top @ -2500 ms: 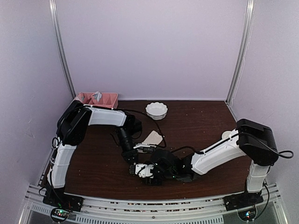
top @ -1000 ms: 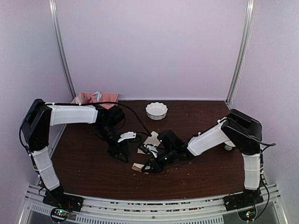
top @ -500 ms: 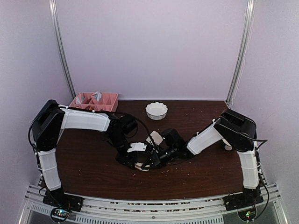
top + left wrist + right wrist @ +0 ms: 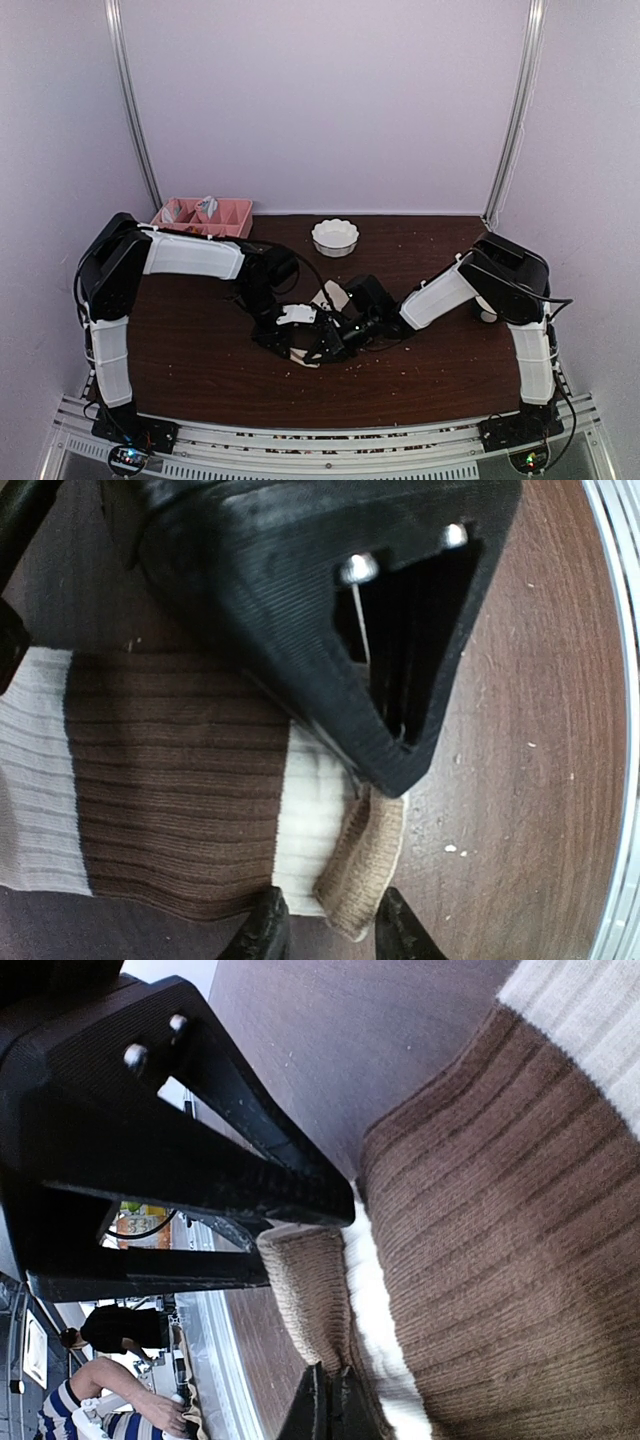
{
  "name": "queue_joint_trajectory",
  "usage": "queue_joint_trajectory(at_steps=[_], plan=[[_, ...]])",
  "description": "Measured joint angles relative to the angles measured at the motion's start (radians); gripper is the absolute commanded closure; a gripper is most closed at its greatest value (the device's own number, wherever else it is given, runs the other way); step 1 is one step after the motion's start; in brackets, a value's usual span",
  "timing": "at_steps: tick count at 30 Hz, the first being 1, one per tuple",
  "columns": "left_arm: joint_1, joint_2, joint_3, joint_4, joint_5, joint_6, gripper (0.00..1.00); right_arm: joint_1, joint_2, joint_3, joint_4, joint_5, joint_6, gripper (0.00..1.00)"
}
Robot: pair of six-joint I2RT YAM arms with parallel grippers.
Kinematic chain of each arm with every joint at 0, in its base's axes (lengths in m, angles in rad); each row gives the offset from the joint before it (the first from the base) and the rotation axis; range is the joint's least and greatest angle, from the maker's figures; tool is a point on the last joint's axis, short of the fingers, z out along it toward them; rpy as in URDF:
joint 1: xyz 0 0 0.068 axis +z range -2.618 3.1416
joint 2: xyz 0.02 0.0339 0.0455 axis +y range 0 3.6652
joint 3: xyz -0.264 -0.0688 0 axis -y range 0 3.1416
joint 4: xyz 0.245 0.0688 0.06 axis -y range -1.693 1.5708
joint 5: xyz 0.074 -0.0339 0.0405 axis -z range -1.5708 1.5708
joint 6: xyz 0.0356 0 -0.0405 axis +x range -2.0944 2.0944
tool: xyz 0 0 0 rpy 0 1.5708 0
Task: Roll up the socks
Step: Roll the sock at the center of the board.
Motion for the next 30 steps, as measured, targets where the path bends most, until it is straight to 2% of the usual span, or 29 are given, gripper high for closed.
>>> queue_joint_trajectory(at_steps=[3, 12, 21, 30], plan=[[0.0, 0.005, 0.011, -0.022, 0.014, 0.003, 0.62, 0.0, 0.0, 0.001, -0.003, 0.0, -0.004, 1.0], [-0.013, 0.004, 0.017, -0.045, 0.083, 0.024, 0.58, 0.0, 0.0, 0.0, -0.001, 0.001, 0.001, 1.0], [-0.041, 0.003, 0.036, -0.037, 0.082, 0.048, 0.75, 0.0, 0.0, -0.005, 0.016, 0.005, 0.02, 1.0], [-0.042, 0.005, 0.029, -0.037, 0.041, 0.055, 0.82, 0.0, 0.0, -0.012, 0.04, 0.008, 0.043, 1.0]])
